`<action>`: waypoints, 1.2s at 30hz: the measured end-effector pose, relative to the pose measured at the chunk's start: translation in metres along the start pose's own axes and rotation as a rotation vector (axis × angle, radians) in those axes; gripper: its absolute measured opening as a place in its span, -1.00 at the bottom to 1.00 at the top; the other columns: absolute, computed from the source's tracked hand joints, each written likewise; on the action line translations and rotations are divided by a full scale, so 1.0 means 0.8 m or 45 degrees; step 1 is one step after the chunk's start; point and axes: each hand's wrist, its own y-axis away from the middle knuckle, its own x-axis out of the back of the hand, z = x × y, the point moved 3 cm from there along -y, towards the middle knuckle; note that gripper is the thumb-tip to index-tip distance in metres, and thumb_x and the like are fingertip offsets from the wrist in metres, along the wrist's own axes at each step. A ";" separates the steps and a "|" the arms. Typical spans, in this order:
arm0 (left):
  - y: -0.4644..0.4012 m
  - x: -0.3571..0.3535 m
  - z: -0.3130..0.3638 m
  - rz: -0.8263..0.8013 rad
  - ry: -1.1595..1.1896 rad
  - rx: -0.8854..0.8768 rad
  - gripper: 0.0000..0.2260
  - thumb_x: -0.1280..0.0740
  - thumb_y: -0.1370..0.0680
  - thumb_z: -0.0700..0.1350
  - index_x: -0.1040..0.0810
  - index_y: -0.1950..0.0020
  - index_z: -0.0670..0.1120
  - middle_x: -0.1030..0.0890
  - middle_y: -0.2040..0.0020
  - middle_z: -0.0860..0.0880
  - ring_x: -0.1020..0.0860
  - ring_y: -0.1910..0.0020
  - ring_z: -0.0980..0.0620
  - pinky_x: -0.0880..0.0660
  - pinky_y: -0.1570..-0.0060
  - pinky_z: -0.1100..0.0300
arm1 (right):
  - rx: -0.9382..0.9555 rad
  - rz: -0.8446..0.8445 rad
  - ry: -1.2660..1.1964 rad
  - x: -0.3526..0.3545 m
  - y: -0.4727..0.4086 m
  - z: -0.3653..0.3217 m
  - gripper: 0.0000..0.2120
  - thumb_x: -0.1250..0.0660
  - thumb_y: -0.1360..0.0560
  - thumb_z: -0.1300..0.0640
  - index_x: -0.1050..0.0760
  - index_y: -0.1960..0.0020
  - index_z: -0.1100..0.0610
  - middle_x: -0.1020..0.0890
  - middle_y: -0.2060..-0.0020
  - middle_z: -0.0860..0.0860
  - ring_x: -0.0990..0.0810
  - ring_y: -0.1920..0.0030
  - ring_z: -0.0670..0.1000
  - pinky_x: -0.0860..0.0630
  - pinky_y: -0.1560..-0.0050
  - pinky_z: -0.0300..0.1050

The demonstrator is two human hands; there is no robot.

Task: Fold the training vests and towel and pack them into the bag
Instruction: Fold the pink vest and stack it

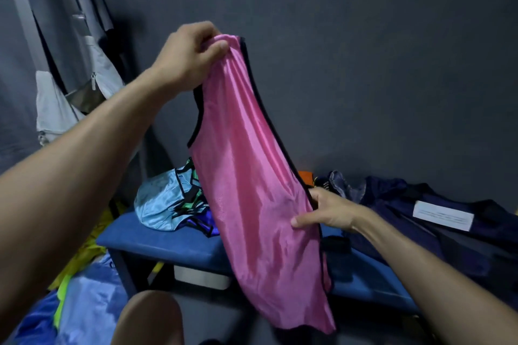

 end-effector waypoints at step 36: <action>0.342 -0.188 -0.416 -0.220 0.216 1.549 -0.86 -0.30 -0.61 -0.36 -0.62 -0.02 -0.18 -0.64 0.20 -0.28 -0.67 0.44 -0.12 -0.67 0.38 -0.15 | 0.006 -0.151 1.275 -0.051 -0.090 0.138 -0.46 -0.49 -0.36 -0.30 -0.46 -0.20 -0.07 -0.58 -0.11 -0.08 -0.50 -0.11 0.03 -0.45 -0.12 -0.01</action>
